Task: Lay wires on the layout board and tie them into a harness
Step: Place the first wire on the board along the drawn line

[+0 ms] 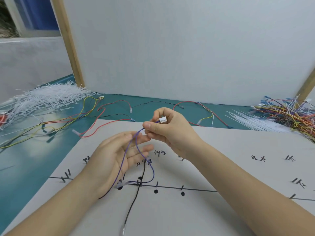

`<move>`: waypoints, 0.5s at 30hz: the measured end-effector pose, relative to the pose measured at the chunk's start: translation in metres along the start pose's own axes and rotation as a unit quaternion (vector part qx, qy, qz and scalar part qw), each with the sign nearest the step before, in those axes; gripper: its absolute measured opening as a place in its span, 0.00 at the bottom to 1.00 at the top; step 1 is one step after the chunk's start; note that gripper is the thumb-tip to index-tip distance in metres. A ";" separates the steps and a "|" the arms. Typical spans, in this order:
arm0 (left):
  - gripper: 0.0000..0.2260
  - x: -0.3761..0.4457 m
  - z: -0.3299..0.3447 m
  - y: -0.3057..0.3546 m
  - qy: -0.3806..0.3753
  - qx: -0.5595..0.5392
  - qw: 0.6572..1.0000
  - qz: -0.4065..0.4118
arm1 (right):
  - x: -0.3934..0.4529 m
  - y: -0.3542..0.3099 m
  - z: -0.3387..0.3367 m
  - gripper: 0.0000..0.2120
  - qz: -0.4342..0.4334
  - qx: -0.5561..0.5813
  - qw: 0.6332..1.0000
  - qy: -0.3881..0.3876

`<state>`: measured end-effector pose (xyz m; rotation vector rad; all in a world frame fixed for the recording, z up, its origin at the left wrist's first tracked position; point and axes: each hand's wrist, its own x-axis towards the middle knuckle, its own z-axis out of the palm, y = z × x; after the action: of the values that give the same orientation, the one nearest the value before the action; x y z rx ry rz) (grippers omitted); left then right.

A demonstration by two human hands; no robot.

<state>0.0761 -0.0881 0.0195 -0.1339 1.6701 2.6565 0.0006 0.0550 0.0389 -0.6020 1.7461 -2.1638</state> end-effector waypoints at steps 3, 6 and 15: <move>0.10 0.001 -0.002 0.006 -0.010 -0.062 0.997 -0.055 | -0.001 0.000 0.001 0.12 0.004 0.005 1.000 -0.022; 0.10 0.001 -0.002 0.009 0.005 -0.025 0.999 -0.043 | -0.001 -0.002 0.001 0.09 0.022 0.010 0.998 -0.050; 0.08 -0.001 -0.002 0.015 -0.003 0.044 0.999 -0.014 | -0.003 -0.018 -0.010 0.07 0.038 0.046 0.994 -0.095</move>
<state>0.0769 -0.0966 0.0320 -0.1487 1.7664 2.5554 -0.0017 0.0691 0.0543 -0.6815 1.5372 -2.0488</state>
